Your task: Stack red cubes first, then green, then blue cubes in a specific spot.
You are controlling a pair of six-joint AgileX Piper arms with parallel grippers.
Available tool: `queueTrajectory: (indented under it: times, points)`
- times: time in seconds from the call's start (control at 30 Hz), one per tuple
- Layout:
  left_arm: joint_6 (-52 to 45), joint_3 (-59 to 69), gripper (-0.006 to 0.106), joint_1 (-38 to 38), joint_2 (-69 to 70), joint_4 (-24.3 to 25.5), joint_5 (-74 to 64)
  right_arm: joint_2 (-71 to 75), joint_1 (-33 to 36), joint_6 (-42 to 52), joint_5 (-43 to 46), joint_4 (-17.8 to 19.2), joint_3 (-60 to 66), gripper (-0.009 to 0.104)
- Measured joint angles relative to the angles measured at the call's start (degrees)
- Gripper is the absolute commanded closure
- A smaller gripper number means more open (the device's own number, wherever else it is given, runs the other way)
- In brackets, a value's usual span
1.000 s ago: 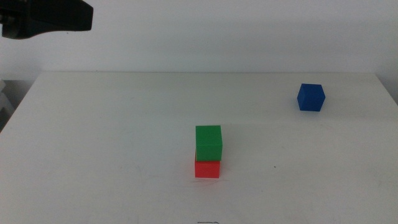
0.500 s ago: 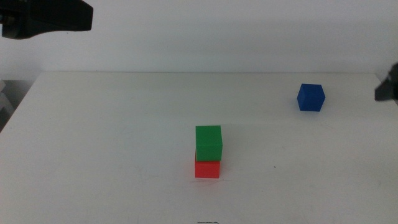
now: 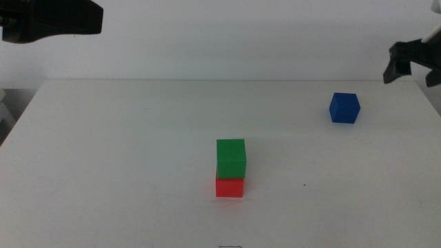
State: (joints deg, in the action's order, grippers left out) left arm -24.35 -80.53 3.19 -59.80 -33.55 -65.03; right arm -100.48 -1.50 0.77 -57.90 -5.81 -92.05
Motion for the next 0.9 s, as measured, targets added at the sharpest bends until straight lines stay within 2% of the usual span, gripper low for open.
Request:
queueTrajectory:
  times: [0.3, 0.6, 0.9]
  points:
    - [0.0, 0.0, 0.009, 0.0, 0.0, 0.0, 0.0, -11.4, 0.75, 0.1, -3.38, 0.25, -13.49, 0.002]
    - [0.0, 0.0, 0.009, 0.0, 0.0, 0.0, 0.0, -20.67, 4.92, 0.1, -4.84, 4.43, -21.67, 0.002]
    - [0.0, 0.0, 0.009, 0.0, 0.0, 0.0, 0.0, -27.83, 6.0, -2.37, -6.26, 5.81, -28.66, 0.002]
